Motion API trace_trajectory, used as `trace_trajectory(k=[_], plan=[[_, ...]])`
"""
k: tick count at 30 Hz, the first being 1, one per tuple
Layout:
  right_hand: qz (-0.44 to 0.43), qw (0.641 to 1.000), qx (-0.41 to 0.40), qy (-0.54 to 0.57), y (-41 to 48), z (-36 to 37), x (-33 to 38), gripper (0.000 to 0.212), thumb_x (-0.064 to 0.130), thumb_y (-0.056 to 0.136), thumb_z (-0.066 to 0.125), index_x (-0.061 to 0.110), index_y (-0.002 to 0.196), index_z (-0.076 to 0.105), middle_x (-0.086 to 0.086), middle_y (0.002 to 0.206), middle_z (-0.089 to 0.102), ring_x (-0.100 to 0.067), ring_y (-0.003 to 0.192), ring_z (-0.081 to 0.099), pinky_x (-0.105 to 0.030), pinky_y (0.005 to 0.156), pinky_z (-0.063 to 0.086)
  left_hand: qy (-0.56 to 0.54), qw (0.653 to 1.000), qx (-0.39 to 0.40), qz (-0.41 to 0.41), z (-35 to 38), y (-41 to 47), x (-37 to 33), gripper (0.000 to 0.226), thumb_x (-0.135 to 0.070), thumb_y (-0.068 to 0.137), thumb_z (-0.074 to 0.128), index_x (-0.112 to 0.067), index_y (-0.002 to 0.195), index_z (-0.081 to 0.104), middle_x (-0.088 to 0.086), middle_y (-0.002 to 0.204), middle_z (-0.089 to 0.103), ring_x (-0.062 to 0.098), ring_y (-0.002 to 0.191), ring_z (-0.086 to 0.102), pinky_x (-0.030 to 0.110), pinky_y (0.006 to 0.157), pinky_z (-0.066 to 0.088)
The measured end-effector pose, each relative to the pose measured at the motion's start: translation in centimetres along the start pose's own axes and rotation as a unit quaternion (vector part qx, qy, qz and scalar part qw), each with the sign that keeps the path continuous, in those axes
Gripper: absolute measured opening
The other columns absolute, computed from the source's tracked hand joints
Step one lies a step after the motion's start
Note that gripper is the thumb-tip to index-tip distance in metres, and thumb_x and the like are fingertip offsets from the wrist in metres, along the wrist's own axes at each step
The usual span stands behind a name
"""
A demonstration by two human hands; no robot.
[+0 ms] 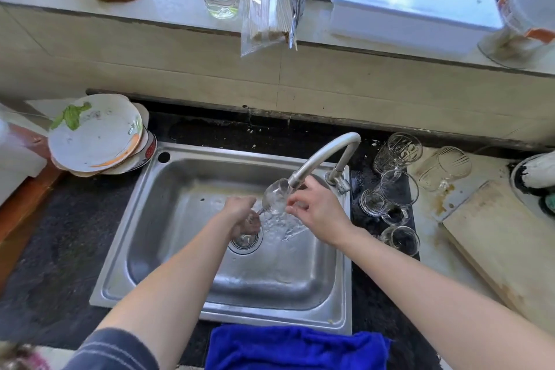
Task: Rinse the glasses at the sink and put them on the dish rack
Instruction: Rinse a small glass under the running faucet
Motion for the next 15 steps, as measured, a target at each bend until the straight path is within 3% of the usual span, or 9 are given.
trace_trajectory(k=[3, 5, 8, 11, 15], plan=[[-0.136, 0.978, -0.019, -0.158, -1.1, -0.2, 2.2, 0.003, 0.011, 0.083, 0.073, 0.009, 0.086, 0.072, -0.003, 0.102, 0.059, -0.025, 0.085, 0.058, -0.042, 0.070, 0.055, 0.002, 0.995, 0.081, -0.064, 2.3, 0.3, 0.5, 0.011, -0.012, 0.093, 0.050, -0.006, 0.085, 0.054, 0.012, 0.074, 0.050, 0.020, 0.059, 0.050, 0.032, 0.052, 0.052], [-0.168, 0.965, -0.021, -0.199, -1.8, -0.2, 2.3, 0.003, 0.010, 0.082, 0.073, 0.009, 0.085, 0.072, -0.006, 0.101, 0.063, -0.026, 0.090, 0.058, -0.042, 0.065, 0.056, -0.017, 0.994, 0.097, -0.056, 3.4, 0.6, 0.1, 0.020, 0.000, 0.094, 0.043, -0.005, 0.078, 0.054, 0.015, 0.079, 0.050, 0.021, 0.065, 0.050, 0.029, 0.057, 0.052], [-0.127, 0.967, 0.004, -0.219, -1.4, 0.5, 1.8, 0.017, 0.012, 0.086, 0.065, 0.012, 0.101, 0.071, -0.001, 0.109, 0.065, -0.026, 0.102, 0.057, -0.043, 0.063, 0.057, -0.017, 0.998, 0.061, 0.002, 4.0, 1.6, -1.0, 0.025, 0.007, 0.089, 0.042, -0.006, 0.082, 0.062, 0.011, 0.083, 0.060, 0.019, 0.066, 0.056, 0.025, 0.057, 0.055], [-0.051, 0.967, 0.087, -0.234, -1.0, 2.2, 1.7, 0.038, 0.018, 0.094, 0.053, 0.015, 0.132, 0.056, -0.002, 0.136, 0.052, -0.026, 0.122, 0.046, -0.046, 0.085, 0.052, -0.045, 0.997, 0.035, 0.042, 4.0, 1.8, -2.1, 0.028, 0.011, 0.083, 0.042, -0.005, 0.082, 0.065, 0.009, 0.080, 0.065, 0.018, 0.060, 0.057, 0.025, 0.054, 0.054], [-0.058, 0.951, 0.128, -0.274, -2.1, 2.5, 1.7, 0.039, 0.024, 0.097, 0.045, 0.016, 0.136, 0.048, -0.001, 0.140, 0.049, -0.024, 0.128, 0.042, -0.039, 0.090, 0.045, -0.067, 0.993, -0.023, 0.092, 2.0, 1.6, -3.5, 0.019, 0.010, 0.088, 0.048, -0.002, 0.087, 0.062, 0.011, 0.076, 0.062, 0.021, 0.057, 0.057, 0.024, 0.046, 0.054]])
Point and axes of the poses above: each hand's wrist, its own y-axis towards the middle knuckle, its own z-axis out of the palm, x = y × z, the point moved 8 cm from there along y, towards the middle knuckle
